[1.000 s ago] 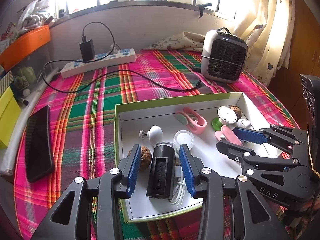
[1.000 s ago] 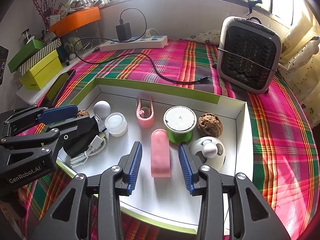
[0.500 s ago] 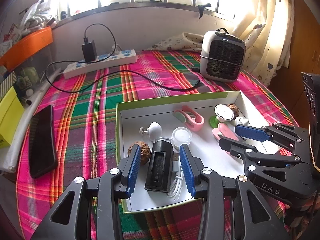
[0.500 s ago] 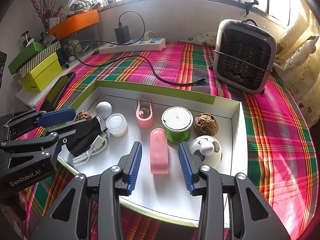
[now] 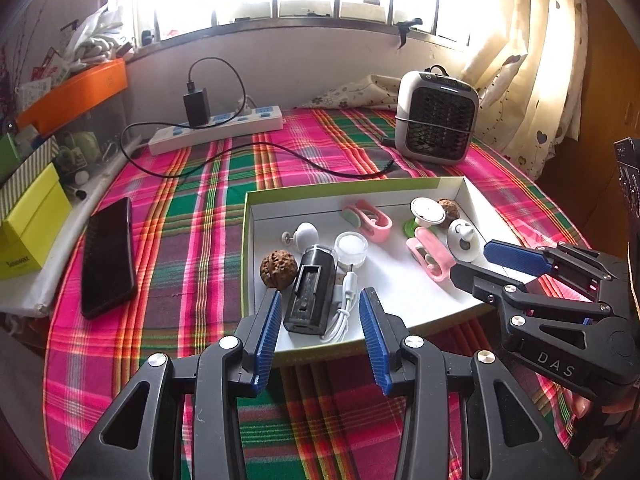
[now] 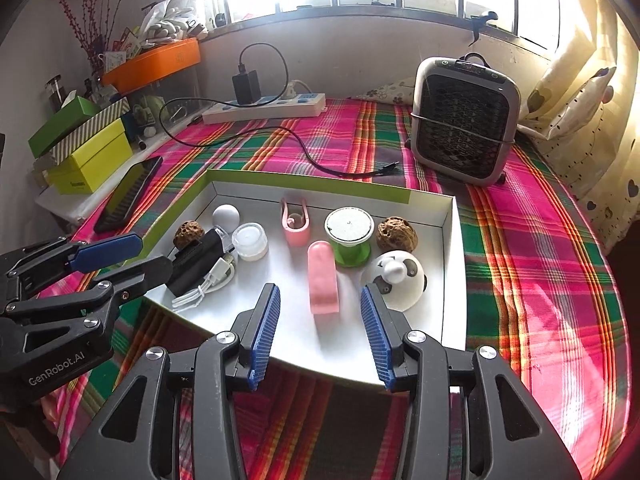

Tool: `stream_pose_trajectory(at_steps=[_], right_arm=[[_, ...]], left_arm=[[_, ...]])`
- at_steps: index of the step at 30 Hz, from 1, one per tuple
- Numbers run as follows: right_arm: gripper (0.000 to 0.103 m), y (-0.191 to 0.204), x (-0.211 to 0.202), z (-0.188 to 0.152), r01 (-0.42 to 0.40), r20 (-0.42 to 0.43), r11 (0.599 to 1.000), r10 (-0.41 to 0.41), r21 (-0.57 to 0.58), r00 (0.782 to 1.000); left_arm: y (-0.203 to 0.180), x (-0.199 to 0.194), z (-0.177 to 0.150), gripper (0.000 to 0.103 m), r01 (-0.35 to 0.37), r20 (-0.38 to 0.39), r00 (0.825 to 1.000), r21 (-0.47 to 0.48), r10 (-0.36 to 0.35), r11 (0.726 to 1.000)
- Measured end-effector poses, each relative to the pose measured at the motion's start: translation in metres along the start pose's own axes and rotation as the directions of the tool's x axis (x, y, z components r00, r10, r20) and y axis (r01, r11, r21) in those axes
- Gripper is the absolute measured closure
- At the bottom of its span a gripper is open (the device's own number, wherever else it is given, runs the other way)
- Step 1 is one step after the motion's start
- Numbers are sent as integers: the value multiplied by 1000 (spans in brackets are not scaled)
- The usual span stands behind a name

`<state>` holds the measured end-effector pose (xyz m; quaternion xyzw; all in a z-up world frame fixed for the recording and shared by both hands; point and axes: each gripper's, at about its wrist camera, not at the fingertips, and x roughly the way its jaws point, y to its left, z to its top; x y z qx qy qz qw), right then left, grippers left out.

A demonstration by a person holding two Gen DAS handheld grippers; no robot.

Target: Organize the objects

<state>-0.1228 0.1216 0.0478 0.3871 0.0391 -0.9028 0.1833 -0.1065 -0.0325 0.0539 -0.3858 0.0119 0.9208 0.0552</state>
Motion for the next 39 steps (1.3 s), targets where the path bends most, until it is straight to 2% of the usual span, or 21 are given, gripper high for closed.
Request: stream_pose_trajectory(at_steps=[8,14,16,22,26,34,39], right_arm=[[60,1,-17,-14,8,8,1000,-8,11,1000],[59,7,-28,-26,24,18,1000,-24,-12,1000],[59,9,-31,-31,25,7,1000,-25,-11,1000],[59,11,-33,-45,23,-9,1000,-23,14,1000],[54,10,-33,-54,34,-24,999,-34,30,999],[53,11,-36,-73,55,-47,998,-53,29,997],[53,13,-36,-81,63,-62,997,-60,35,996]], left_arm=[[-7,-17,-15,65,-17,22,1000,-24,18,1000],[-9,-21,-33,65,-27,-2,1000,-60,27,998],[-12,-22,-39,65,-44,-5,999,-51,44,998],[-16,-21,-53,65,-33,-33,999,-69,31,997],[-17,-20,-64,65,-39,-46,998,-76,35,996],[-18,-17,-81,65,-47,-81,996,-84,40,995],[-21,-19,-86,65,-61,-69,996,-77,56,995]])
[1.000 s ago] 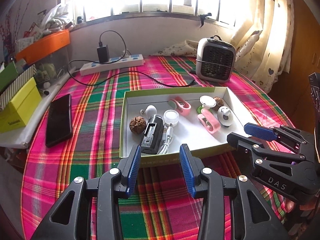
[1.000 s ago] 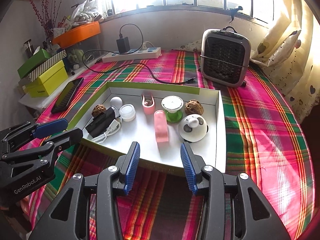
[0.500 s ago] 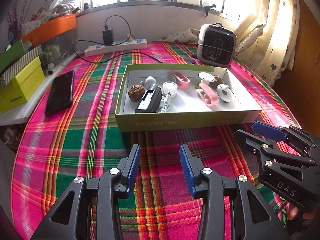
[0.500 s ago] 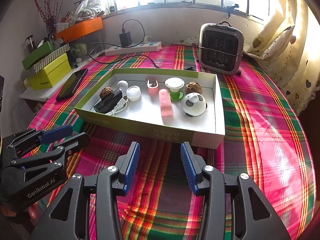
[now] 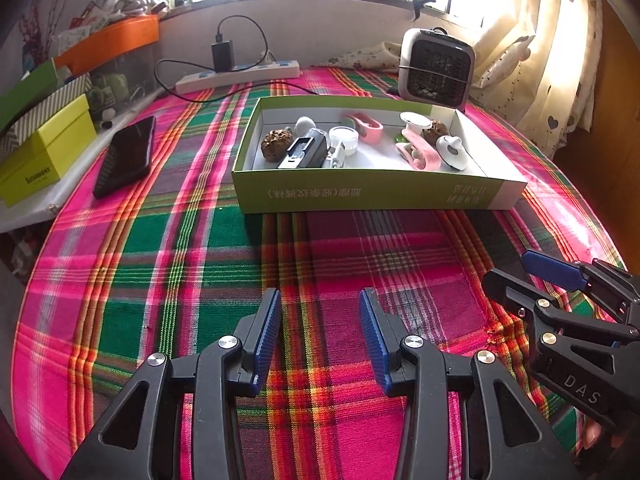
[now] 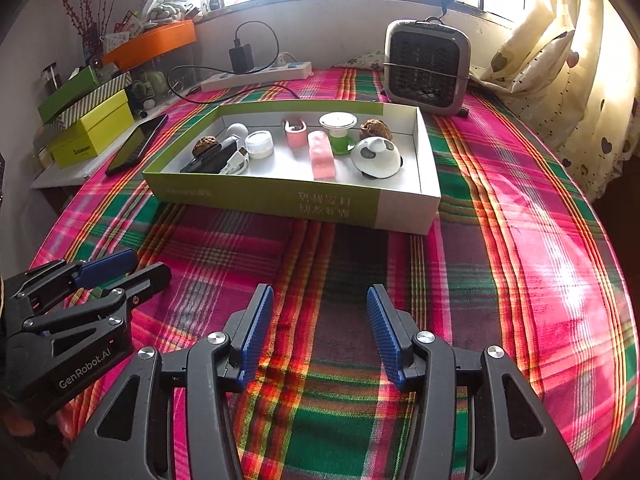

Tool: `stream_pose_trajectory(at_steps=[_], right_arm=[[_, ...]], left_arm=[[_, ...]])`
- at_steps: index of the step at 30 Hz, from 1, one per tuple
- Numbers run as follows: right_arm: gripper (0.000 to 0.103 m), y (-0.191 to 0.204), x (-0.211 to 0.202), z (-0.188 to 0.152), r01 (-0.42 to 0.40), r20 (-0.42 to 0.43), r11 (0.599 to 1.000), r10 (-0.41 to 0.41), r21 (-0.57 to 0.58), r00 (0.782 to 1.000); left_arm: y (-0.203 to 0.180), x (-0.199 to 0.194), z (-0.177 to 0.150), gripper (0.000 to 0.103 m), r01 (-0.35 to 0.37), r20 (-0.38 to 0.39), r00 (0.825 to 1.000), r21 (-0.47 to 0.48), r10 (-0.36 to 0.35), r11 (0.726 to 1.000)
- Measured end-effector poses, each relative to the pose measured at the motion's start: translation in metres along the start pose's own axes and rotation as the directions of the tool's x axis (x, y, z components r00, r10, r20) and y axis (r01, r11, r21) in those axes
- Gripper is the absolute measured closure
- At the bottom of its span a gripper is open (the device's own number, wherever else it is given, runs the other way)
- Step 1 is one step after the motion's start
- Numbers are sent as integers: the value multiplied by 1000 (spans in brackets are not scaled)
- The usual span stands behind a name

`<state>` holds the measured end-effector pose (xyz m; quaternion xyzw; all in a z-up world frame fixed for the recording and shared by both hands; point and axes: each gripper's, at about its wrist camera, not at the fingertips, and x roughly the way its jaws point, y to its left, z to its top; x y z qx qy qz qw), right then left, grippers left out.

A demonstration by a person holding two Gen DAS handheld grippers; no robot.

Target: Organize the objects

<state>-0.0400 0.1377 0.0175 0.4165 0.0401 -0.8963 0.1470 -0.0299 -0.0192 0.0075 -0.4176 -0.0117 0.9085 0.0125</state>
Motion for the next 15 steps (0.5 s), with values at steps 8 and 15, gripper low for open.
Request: stream_pose_trajectory(at_steps=[8,15], right_arm=[[46,3,-2,-10,29,9,1000,-30,3,1000],[44,3,-2,-11,51,18,999,-51,13,999]], left_arm=[[-2,-2,-4,64,-14,18,1000,1,14,1000],[-3,-2,-6,63,-28,23,999,2,28,1000]])
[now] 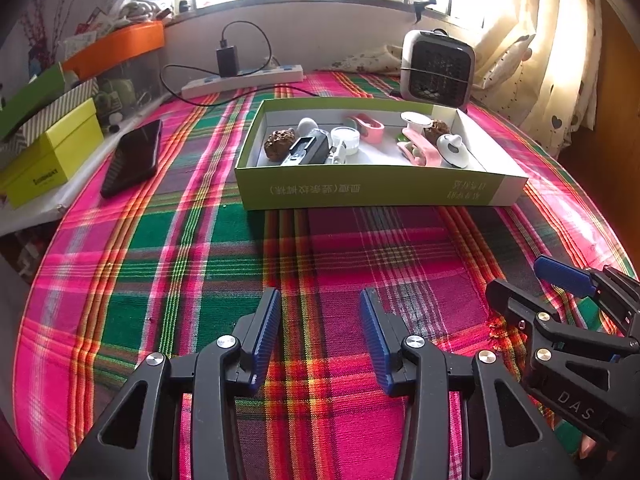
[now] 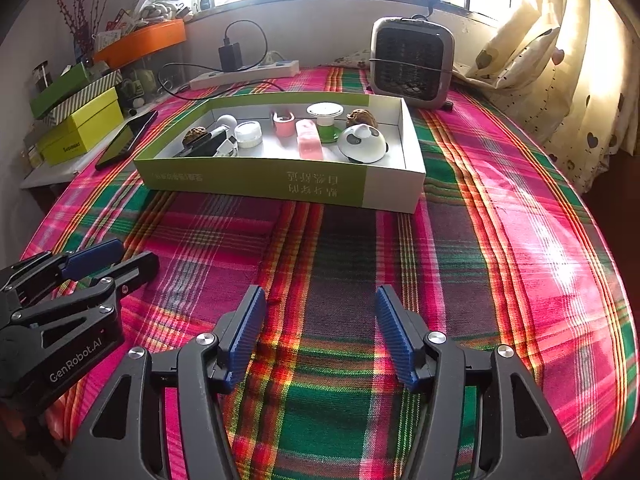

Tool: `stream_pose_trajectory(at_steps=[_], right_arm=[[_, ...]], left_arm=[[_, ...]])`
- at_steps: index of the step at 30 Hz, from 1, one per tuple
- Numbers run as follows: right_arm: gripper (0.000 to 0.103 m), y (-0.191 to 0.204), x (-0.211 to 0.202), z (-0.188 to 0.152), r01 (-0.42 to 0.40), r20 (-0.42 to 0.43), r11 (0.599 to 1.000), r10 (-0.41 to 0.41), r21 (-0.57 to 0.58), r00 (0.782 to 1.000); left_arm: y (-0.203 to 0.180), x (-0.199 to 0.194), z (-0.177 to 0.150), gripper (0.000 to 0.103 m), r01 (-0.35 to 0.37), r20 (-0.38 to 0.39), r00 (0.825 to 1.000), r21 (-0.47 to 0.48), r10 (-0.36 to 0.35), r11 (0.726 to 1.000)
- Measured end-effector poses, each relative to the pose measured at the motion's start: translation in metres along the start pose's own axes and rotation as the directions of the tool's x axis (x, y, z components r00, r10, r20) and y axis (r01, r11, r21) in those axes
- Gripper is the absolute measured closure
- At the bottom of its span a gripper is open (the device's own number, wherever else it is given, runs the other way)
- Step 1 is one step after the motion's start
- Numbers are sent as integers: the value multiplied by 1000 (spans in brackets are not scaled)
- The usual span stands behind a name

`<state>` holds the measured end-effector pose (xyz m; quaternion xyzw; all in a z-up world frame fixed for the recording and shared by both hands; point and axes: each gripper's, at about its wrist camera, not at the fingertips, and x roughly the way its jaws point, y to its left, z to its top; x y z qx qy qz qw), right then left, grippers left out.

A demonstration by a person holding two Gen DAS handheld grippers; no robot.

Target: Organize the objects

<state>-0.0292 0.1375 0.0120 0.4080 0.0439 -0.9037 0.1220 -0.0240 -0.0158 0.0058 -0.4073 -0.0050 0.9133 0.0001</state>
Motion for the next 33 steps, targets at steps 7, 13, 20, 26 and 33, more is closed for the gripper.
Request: stream_pose_trajectory(at_steps=[7,13,20,26,33], right_arm=[[37,1,1,0,17,-8,1000,-17,-2,1000],[35,1,1,0,21,-9,1000,-21,2,1000],[32,2,2,1,29,-15,1000,-29,6,999],[32,2,2,1,29,-16,1000,-29,6,999],[32,2,2,2,29,-16,1000,-29,6,999]], left_arm=[[-1,0,0,63,3,0,1000,-3,-3,1000],[-1,0,0,61,3,0,1000,-1,-3,1000],[-1,-1,-1,61,0,0,1000,1,0,1000],[-1,-1,-1,61,0,0,1000,0,0,1000],[-1,-1,0,60,0,0,1000,1,0,1000]])
